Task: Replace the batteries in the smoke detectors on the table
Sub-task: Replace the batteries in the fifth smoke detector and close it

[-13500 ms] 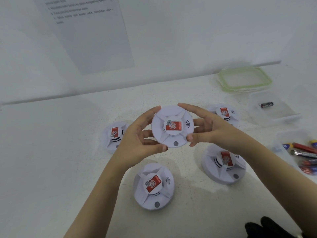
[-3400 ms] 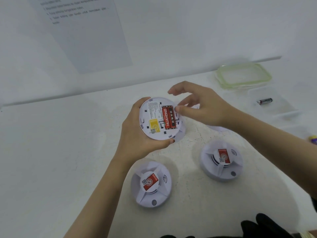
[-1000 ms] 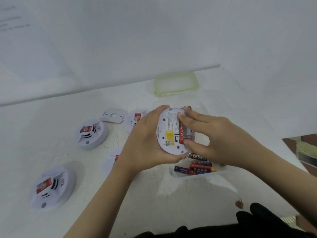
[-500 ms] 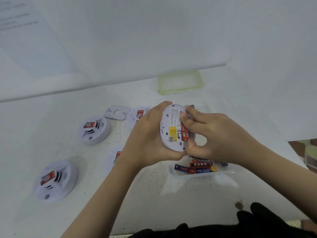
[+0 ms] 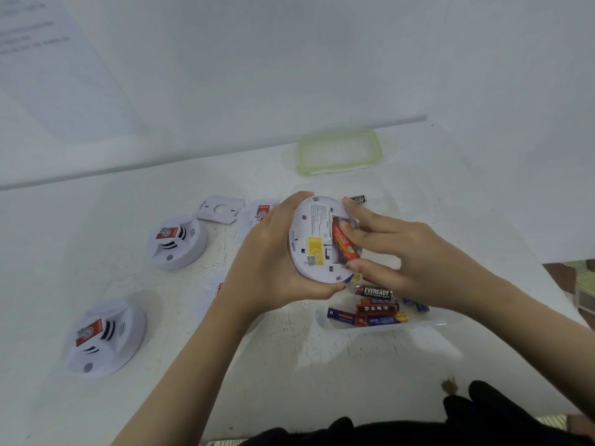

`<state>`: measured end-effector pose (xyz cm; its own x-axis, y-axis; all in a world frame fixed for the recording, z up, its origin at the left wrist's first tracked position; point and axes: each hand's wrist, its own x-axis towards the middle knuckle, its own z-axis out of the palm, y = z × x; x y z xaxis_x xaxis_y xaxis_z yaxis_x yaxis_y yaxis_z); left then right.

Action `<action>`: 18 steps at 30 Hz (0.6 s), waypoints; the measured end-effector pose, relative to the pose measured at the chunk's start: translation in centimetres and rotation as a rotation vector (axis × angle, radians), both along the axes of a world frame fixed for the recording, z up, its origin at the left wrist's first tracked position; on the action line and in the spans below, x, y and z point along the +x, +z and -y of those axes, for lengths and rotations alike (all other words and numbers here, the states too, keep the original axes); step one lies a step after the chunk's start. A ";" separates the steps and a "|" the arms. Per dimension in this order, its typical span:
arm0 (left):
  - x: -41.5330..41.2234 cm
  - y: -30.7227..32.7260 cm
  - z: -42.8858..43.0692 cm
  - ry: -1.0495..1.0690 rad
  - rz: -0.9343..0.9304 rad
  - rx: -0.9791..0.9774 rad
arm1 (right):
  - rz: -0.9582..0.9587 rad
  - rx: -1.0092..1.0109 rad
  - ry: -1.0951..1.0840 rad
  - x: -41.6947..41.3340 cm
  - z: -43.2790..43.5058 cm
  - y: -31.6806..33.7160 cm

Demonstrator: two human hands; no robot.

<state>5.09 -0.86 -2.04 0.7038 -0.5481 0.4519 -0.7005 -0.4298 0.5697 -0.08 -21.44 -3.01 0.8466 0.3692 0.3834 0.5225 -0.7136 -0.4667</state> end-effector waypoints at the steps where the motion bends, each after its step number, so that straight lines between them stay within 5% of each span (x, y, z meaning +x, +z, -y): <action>1: 0.1 0.0 -0.1 0.004 -0.006 -0.001 | 0.038 0.030 0.000 -0.2 0.1 -0.1; 6: 0.9 -0.5 -1.2 0.046 -0.019 0.045 | 0.026 0.146 -0.084 -1.3 1.0 -0.2; 12: 1.6 -1.4 -2.8 0.141 -0.127 -0.029 | -0.232 -0.002 -0.002 -1.6 2.2 0.1; 18: 2.5 -1.6 -2.6 0.161 -0.136 -0.136 | -0.166 -0.043 -0.105 4.4 2.2 1.5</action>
<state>7.60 1.72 -3.59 0.8365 -0.3643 0.4094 -0.5423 -0.4426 0.7141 4.33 -23.64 -1.55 0.9315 0.2888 0.2212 0.3628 -0.7812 -0.5080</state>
